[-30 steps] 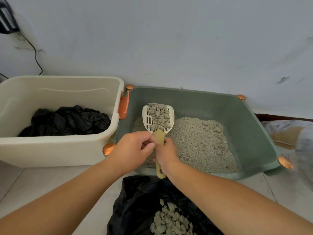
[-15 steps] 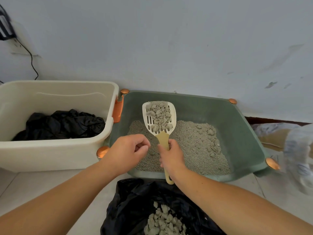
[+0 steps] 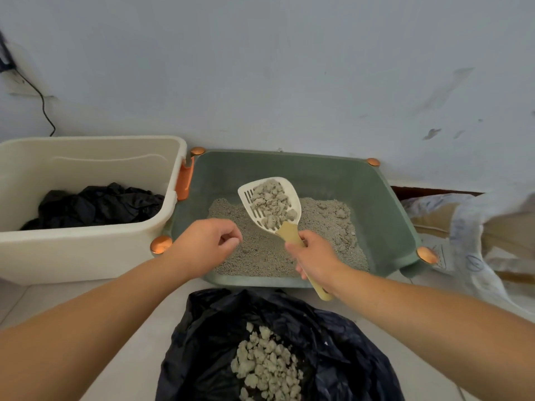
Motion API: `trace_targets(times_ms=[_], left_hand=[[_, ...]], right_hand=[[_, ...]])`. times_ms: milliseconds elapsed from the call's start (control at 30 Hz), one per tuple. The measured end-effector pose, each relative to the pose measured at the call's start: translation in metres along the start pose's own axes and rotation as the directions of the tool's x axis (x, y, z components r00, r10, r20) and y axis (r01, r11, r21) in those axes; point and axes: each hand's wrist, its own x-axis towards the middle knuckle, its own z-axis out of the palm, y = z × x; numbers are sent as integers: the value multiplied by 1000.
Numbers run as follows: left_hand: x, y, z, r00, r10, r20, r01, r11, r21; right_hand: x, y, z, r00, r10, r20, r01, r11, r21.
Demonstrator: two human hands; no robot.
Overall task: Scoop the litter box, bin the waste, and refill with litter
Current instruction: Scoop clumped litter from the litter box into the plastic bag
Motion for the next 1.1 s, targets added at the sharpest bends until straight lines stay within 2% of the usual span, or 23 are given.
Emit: trace_targets(times_ms=[133,333,567,700,833,967,1033,1100], left_hand=[[-3,9,7,997,49,66,-54,996,77],[-11,16,19,957,59,283,-118,973,198],[-16,2,28,925,20,378,-138,948,288],[-24,-13,28,883,-83,462,-101,927,360],[-34,-17,26,844,-147,516,-107,896,431],[-40,-17,32,813,-234,533,-96,849,520],[-44,-22,37,814,-271,514,-50,848,527],[-47,-26,39,833,-308,461,37,861,508]], right_hand=[[-8,3,-14,999,-21,48,23,999,-40],[-11,12,-26,995,9,97,-5,999,-43],[-19,20,-33,988,21,151,-6,995,-101],[-31,24,-43,981,-37,189,80,971,-224],[-43,28,-54,963,-116,244,202,908,-366],[-54,34,-71,929,-128,348,281,854,-437],[-58,36,-80,892,-126,435,371,755,-542],[-61,33,-85,842,-108,528,477,608,-635]])
